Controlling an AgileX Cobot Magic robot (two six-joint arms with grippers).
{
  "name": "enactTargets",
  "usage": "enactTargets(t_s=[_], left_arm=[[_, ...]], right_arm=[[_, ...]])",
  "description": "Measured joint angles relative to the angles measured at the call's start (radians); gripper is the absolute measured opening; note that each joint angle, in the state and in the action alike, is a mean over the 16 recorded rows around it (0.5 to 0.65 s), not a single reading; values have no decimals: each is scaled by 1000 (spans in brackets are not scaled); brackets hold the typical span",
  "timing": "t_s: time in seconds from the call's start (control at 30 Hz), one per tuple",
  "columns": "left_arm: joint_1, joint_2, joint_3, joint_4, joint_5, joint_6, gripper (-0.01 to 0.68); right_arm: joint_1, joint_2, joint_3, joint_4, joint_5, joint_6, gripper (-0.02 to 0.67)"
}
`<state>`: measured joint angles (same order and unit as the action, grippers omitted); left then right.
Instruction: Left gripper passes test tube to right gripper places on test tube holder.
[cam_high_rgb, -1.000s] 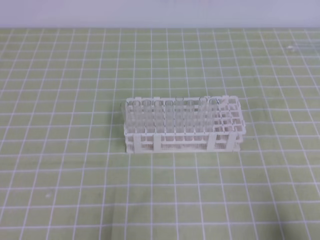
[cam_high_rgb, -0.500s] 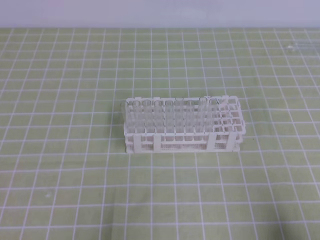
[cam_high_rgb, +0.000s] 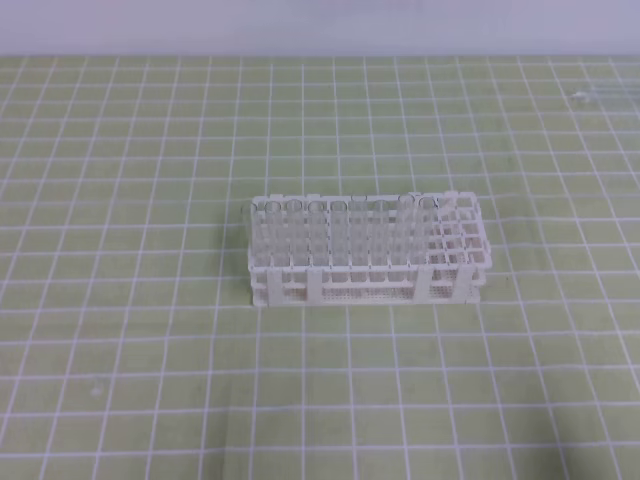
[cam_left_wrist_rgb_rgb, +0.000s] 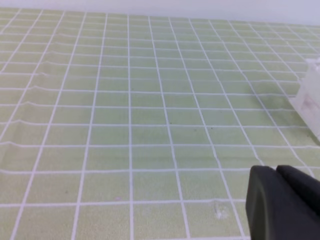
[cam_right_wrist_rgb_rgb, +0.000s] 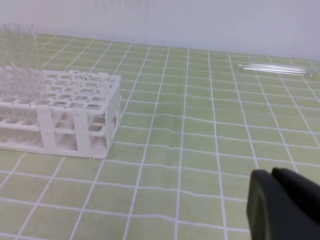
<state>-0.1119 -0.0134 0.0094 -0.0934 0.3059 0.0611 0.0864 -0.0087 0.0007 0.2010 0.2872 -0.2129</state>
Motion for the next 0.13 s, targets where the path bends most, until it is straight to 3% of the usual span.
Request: enactTargets(t_s=[0.13], left_arm=[[0,0,0,0,0,0,-3]], right_arm=[[0,0,0,-1,-16,0,-17]])
